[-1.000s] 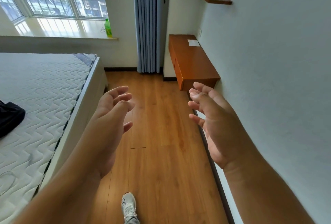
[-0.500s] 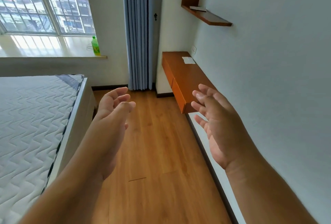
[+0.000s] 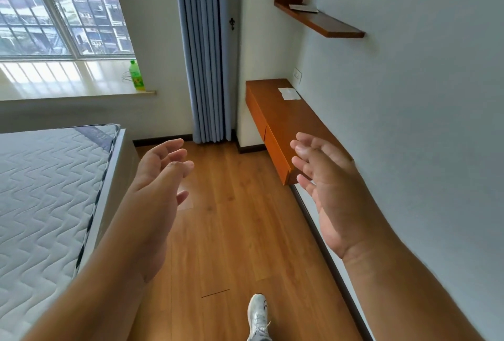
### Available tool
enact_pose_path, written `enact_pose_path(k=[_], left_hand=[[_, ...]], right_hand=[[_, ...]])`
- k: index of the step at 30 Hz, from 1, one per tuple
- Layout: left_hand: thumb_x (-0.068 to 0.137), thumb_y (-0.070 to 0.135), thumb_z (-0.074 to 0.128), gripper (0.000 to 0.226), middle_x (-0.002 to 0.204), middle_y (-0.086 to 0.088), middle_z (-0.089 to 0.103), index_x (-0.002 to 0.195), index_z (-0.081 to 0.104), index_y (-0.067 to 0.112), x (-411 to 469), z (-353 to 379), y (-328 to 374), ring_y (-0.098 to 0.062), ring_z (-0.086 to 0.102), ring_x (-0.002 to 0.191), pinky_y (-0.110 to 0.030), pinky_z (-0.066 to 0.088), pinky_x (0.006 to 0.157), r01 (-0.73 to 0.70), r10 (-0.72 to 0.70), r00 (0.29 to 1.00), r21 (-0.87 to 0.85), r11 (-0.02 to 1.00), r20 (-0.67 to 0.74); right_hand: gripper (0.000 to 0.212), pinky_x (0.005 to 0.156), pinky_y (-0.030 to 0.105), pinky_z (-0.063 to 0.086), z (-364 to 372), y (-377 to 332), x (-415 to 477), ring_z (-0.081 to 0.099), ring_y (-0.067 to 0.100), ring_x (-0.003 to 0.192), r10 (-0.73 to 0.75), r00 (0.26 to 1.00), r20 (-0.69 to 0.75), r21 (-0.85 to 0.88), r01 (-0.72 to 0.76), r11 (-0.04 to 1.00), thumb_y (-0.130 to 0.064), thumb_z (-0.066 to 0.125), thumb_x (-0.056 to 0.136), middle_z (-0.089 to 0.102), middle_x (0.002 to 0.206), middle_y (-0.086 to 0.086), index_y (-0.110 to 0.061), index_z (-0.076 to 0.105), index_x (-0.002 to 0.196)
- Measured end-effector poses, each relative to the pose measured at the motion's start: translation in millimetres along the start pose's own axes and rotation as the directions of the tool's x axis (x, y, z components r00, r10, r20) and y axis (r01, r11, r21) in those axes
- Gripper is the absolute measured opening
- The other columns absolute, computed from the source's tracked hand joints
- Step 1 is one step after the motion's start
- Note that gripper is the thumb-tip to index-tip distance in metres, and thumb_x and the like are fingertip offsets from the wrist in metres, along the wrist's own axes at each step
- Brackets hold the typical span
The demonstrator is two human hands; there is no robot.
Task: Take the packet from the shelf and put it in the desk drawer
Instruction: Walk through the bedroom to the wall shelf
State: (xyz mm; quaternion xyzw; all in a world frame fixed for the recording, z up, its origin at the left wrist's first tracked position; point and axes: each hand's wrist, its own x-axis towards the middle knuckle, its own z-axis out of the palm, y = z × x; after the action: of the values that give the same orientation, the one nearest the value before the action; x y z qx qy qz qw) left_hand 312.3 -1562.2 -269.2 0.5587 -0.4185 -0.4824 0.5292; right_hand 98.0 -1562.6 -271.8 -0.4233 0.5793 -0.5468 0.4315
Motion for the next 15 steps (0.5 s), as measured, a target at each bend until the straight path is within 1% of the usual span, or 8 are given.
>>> enact_pose_path(k=[4, 8, 10, 12, 15], left_hand=[[0.101, 0.014, 0.056, 0.035, 0.131, 0.01, 0.064, 0.126, 0.064, 0.037, 45.3, 18.3, 7.1, -0.008, 0.06, 0.123, -0.041, 0.05, 0.102, -0.005, 0.005, 1.0, 0.026, 1.0, -0.005], [0.101, 0.015, 0.058, 0.036, 0.132, 0.011, 0.064, 0.13, 0.063, 0.036, 98.5, 42.5, 23.8, -0.008, 0.059, 0.125, -0.042, 0.049, 0.104, -0.03, 0.032, 0.999, 0.056, 0.998, -0.029], [0.101, 0.015, 0.058, 0.037, 0.134, 0.011, 0.064, 0.13, 0.063, 0.036, 125.7, 57.8, 31.5, -0.008, 0.059, 0.125, -0.044, 0.048, 0.107, -0.049, 0.052, 0.998, 0.067, 0.997, -0.041], [0.101, 0.016, 0.059, 0.037, 0.136, 0.011, 0.063, 0.132, 0.063, 0.035, 150.5, 75.0, 36.8, -0.007, 0.058, 0.126, -0.045, 0.048, 0.109, -0.067, 0.071, 0.996, 0.079, 0.995, -0.048], [0.101, 0.017, 0.059, 0.036, 0.136, 0.013, 0.063, 0.132, 0.063, 0.036, 181.9, 99.0, 38.5, -0.003, 0.057, 0.123, -0.042, 0.048, 0.108, -0.074, 0.078, 0.995, 0.072, 0.995, -0.056]], right_hand=[[0.029, 0.101, 0.029, 0.048, 4.8, 1.8, 55.0, 0.061, 0.009, 0.126, -0.02, 0.999, 0.042, 0.017, 0.019, 1.0, -0.036, 0.058, 0.101, 0.067, 0.13, -0.016, -0.035, 0.063, 0.13], [0.031, 0.102, 0.029, 0.05, 9.5, -6.5, 117.2, 0.063, 0.007, 0.122, -0.04, 0.997, 0.069, 0.061, 0.036, 0.997, -0.033, 0.06, 0.101, 0.067, 0.128, -0.018, -0.038, 0.062, 0.131], [0.031, 0.099, 0.025, 0.051, 9.9, -10.0, 146.3, 0.063, 0.005, 0.12, -0.055, 0.996, 0.073, 0.062, 0.05, 0.997, -0.034, 0.06, 0.101, 0.067, 0.128, -0.02, -0.039, 0.062, 0.131], [0.031, 0.095, 0.02, 0.051, 8.8, -12.7, 173.6, 0.064, 0.004, 0.118, -0.056, 0.995, 0.08, 0.067, 0.051, 0.996, -0.034, 0.06, 0.101, 0.066, 0.127, -0.02, -0.037, 0.061, 0.132], [0.029, 0.093, 0.019, 0.051, 7.4, -15.6, 212.6, 0.063, 0.005, 0.117, -0.04, 0.994, 0.099, 0.056, 0.035, 0.998, -0.033, 0.06, 0.101, 0.066, 0.125, -0.019, -0.035, 0.061, 0.129]])
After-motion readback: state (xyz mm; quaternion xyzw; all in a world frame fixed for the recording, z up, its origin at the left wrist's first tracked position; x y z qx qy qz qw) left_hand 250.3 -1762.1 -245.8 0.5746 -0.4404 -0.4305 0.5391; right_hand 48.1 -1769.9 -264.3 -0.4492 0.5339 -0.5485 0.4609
